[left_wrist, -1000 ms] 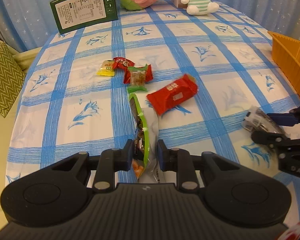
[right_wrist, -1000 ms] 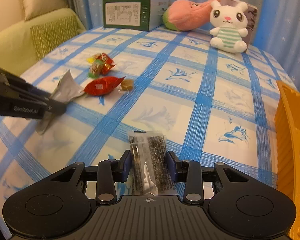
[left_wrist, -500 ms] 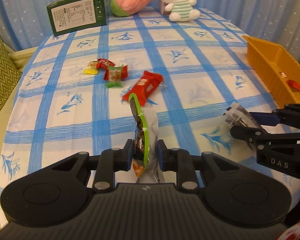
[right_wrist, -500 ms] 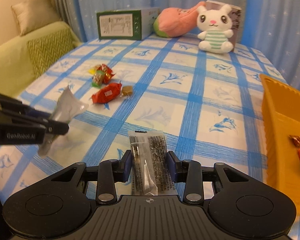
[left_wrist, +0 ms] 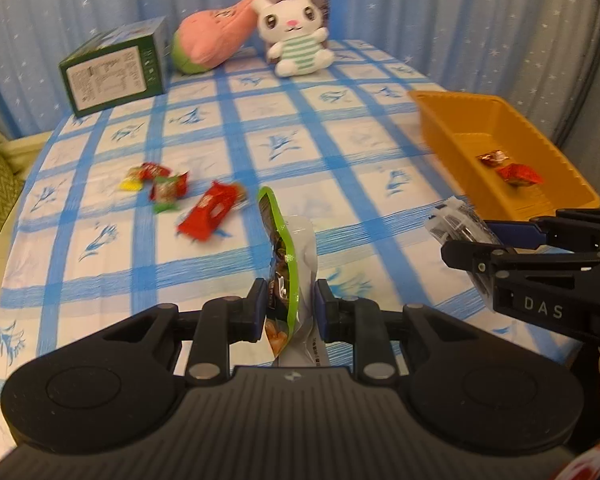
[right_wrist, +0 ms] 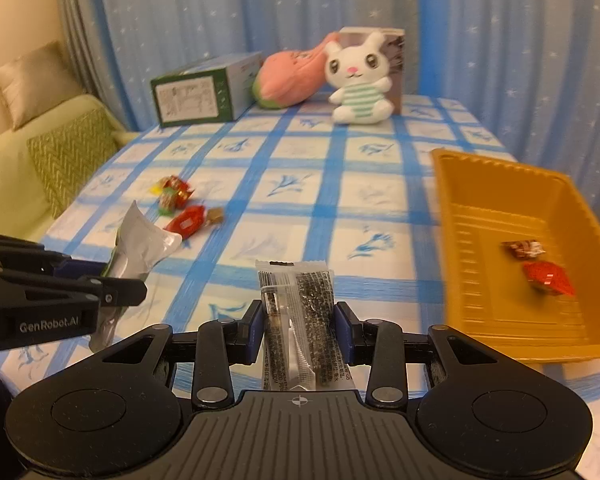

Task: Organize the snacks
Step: 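Carry both packets over the orange tray and open both tools to release them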

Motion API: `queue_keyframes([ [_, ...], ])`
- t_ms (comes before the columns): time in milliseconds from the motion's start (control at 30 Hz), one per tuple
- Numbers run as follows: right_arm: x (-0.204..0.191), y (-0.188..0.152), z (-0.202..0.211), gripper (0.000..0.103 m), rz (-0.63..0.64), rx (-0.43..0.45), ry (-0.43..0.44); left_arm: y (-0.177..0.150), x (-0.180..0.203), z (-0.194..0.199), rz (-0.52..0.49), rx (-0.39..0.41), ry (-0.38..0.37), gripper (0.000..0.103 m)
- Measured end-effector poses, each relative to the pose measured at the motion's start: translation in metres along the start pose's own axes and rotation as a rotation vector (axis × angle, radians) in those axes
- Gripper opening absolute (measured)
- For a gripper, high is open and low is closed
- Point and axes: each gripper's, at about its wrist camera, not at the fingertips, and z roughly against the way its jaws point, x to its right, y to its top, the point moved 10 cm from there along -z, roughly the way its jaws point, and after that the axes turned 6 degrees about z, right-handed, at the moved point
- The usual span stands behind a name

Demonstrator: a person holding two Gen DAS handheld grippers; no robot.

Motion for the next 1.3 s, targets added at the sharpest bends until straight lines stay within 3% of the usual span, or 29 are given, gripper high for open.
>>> queue_keyframes([
  [800, 0.133, 0.023, 0.081, 0.038, -0.206, 0.091, -0.162, 0.044, 0.126, 0.01, -0.148, 0.056, -0.136, 0.022],
  [1300, 0.207, 0.014, 0.082, 0.038, -0.245, 0.068, -0.245, 0.074, 0.188, -0.024, -0.17, 0.043, -0.225, 0.022],
])
